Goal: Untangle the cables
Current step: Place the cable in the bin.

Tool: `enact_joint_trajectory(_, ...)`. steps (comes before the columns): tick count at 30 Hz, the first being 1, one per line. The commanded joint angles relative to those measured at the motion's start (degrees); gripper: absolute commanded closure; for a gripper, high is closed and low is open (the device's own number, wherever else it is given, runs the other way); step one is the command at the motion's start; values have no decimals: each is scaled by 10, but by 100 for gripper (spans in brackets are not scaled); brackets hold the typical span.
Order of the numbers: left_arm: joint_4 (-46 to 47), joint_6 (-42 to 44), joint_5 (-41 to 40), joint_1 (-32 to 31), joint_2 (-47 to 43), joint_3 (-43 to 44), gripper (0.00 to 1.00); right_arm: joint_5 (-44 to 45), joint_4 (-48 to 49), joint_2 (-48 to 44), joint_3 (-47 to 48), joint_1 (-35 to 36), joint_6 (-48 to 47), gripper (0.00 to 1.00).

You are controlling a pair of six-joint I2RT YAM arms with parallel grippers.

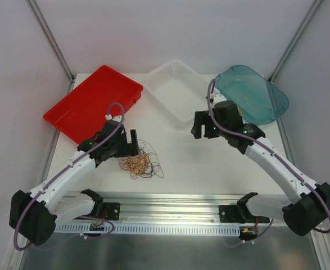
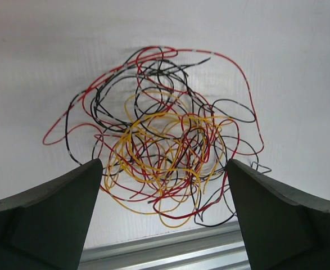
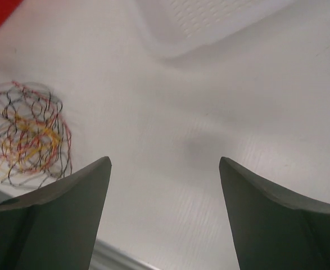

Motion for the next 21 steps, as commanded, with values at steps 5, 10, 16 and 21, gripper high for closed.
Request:
enact_joint_trajectory(5, 11, -106, 92, 1, 63, -40, 17, 21, 55, -31, -82, 128, 67, 18)
enact_joint_trajectory(10, 82, -137, 108, -64, 137, -24, 34, 45, 66, -59, -122, 155, 82, 18)
enact_joint_trajectory(16, 109, -149, 108, -186, 253, 91, 40, 129, 34, -136, -143, 155, 74, 18)
enact_joint_trajectory(21, 115, -139, 127, -233, 292, 186, 37, 202, 0, -226, -167, 156, 72, 18)
